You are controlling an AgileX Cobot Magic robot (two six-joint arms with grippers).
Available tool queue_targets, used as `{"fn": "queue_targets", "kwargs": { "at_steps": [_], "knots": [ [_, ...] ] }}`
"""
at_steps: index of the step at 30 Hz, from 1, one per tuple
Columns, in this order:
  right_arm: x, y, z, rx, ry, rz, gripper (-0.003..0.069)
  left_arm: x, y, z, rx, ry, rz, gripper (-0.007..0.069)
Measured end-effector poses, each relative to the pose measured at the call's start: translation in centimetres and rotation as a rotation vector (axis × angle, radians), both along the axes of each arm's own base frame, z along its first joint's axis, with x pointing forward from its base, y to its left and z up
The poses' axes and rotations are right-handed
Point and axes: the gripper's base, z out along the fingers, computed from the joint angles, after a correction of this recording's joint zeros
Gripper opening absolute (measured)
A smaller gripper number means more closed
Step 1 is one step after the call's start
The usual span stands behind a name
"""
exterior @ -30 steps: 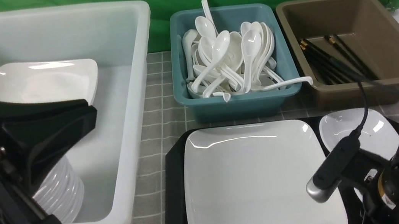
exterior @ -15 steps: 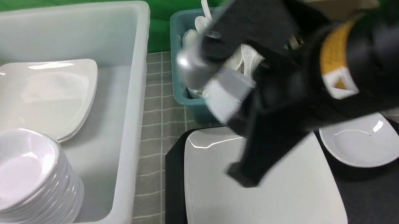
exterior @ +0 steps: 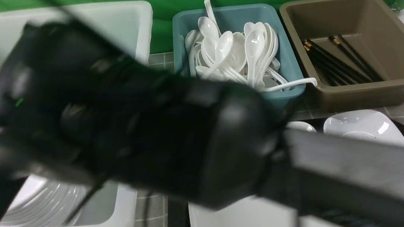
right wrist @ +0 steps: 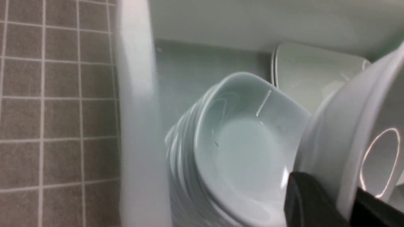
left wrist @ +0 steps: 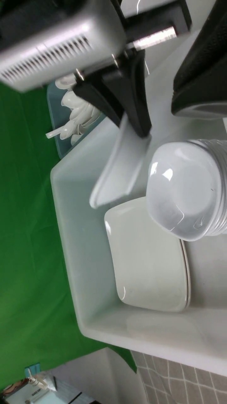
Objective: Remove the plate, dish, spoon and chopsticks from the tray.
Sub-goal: Use the right arm to put the small plate into the large storage box on the left, then use the right arm to grab a small plate from the dinner plate
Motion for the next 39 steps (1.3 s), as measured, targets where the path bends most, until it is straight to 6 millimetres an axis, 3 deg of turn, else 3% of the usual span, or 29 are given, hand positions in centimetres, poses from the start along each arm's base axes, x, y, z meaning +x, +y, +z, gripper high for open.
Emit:
{"fn": "queue_targets", "kwargs": {
  "at_steps": [4, 6, 9, 10, 11, 12, 13, 17, 18, 19, 21, 23, 25, 27, 28, 29, 34, 35, 37, 39],
  "knots": [
    [0.7, 1.8, -2.8, -0.038, -0.01, 0.004, 0.0089, -0.1, -0.3, 0.1, 0.003, -0.008, -0.031, 0.002],
    [0.9, 2.2, -3.9, -0.064, -0.008, 0.006, 0.0206, -0.1, -0.4, 0.2, 0.003, -0.019, -0.044, 0.002],
    [0.9, 1.8, -4.0, -0.106, -0.016, -0.006, 0.039, -0.1, -0.5, 0.3, 0.001, -0.03, -0.053, 0.002],
    [1.0, 1.8, -3.9, -0.111, -0.018, -0.007, 0.0402, -0.1, -0.5, 0.3, 0.001, -0.032, -0.054, 0.002],
    [1.0, 1.2, -3.6, -0.155, -0.019, -0.025, 0.0491, -0.1, -0.5, 0.4, -0.005, -0.045, -0.059, 0.002],
    [0.9, 1.1, -3.5, -0.158, -0.017, -0.028, 0.05, -0.1, -0.5, 0.4, -0.007, -0.047, -0.061, 0.002],
    [0.8, -0.1, -2.4, -0.21, -0.01, -0.052, 0.0553, 0.0, -0.7, 0.6, -0.02, -0.062, -0.076, 0.002],
    [0.1, -3.5, 1.5, -0.285, -0.002, -0.121, 0.0541, 0.8, -1.8, 1.2, -0.013, -0.066, -0.128, 0.002],
    [-0.1, -5.0, 3.4, -0.284, 0.0, -0.159, 0.0504, 1.4, -2.3, 1.3, -0.004, -0.059, -0.145, 0.002],
    [0.0, -5.1, 3.4, -0.282, 0.001, -0.164, 0.0504, 1.5, -2.4, 1.4, -0.006, -0.059, -0.148, 0.002],
    [0.3, -8.0, 6.3, -0.222, 0.02, -0.238, 0.0409, 3.0, -3.6, 1.8, 0.006, -0.027, -0.177, 0.002],
    [0.9, -10.7, 7.2, -0.216, 0.041, -0.295, 0.0333, 4.0, -4.3, 1.9, 0.018, -0.012, -0.197, 0.002],
    [1.9, -13.8, 6.9, -0.241, 0.084, -0.381, 0.0279, 5.1, -5.3, 2.0, 0.028, 0.016, -0.223, 0.002],
    [2.9, -16.1, 6.1, -0.269, 0.116, -0.449, 0.0264, 5.6, -5.7, 2.0, 0.036, 0.031, -0.234, 0.002],
    [3.5, -19.0, 4.6, -0.327, 0.158, -0.52, 0.026, 6.4, -6.3, 2.0, 0.038, 0.047, -0.252, 0.002],
    [4.1, -20.5, 3.8, -0.352, 0.179, -0.562, 0.0261, 6.5, -6.5, 2.0, 0.041, 0.048, -0.258, 0.002],
    [5.5, -30.3, -5.2, -0.603, 0.361, -0.776, 0.0287, 8.0, -7.7, 2.0, 0.065, 0.064, -0.298, 0.002],
    [5.6, -30.9, -5.9, -0.605, 0.367, -0.782, 0.0291, 8.0, -7.8, 2.0, 0.062, 0.066, -0.303, 0.002],
    [6.0, -33.8, -9.9, -0.616, 0.411, -0.812, 0.033, 8.4, -8.2, 2.0, 0.07, 0.069, -0.315, 0.002],
    [6.5, -35.8, -12.4, -0.576, 0.427, -0.835, 0.0384, 8.6, -8.4, 2.0, 0.07, 0.064, -0.32, 0.002]
  ]
}}
